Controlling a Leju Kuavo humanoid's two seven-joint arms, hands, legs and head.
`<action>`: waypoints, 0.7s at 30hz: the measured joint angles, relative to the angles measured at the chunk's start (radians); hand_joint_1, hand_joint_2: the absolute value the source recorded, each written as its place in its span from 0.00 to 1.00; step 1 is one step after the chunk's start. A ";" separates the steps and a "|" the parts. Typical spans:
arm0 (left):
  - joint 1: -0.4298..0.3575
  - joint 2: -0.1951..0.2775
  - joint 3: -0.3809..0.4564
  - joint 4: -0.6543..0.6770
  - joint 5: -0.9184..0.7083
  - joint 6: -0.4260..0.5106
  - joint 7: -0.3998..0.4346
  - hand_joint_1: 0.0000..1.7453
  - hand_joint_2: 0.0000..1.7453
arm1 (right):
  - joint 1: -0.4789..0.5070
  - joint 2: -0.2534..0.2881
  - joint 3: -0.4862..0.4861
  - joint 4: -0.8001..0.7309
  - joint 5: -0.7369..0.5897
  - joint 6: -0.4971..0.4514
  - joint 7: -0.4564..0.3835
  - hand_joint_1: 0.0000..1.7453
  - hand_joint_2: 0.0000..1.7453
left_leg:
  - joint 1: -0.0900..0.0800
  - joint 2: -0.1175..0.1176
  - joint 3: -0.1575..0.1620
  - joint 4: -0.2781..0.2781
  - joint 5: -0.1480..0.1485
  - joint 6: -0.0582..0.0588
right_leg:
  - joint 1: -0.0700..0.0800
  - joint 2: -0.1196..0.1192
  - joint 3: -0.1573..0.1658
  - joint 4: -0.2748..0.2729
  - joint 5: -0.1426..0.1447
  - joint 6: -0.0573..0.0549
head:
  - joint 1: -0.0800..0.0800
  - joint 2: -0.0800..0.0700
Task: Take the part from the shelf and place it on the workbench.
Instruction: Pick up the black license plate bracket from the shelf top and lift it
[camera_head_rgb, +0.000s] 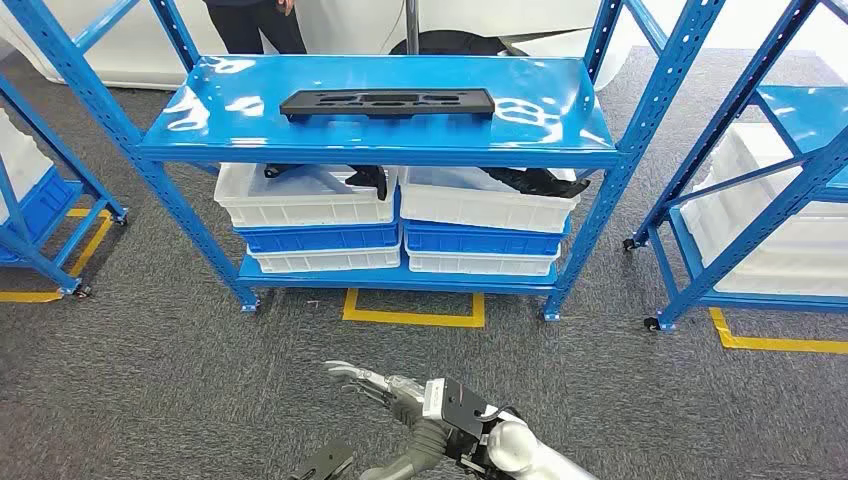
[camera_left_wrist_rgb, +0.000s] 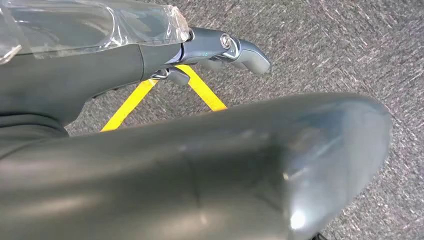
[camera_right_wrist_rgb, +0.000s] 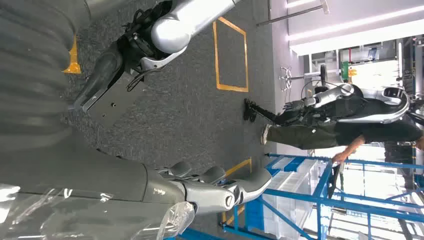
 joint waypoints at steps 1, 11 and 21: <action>0.000 0.000 0.000 0.000 0.000 0.000 0.000 0.00 0.00 | 0.000 0.000 0.001 0.000 0.000 0.000 0.000 0.00 1.00 | 0.000 0.000 0.000 0.000 0.000 0.000 | 0.000 0.000 0.000 0.000 0.000 0.000 | 0.000 0.000; 0.000 0.000 0.000 0.000 0.000 -0.004 0.000 0.00 0.00 | -0.003 -0.004 0.007 -0.005 -0.001 0.000 0.004 0.00 1.00 | -0.002 0.000 0.000 0.001 0.000 0.000 | 0.000 0.000 0.000 0.000 0.000 0.000 | 0.000 0.000; -0.002 0.001 -0.002 0.000 -0.002 -0.009 0.001 0.00 0.00 | 0.012 -0.004 0.020 -0.024 -0.009 -0.024 0.025 0.00 1.00 | -0.010 0.000 -0.005 0.004 -0.002 0.007 | -0.008 -0.001 -0.003 -0.002 0.002 0.006 | 0.000 0.000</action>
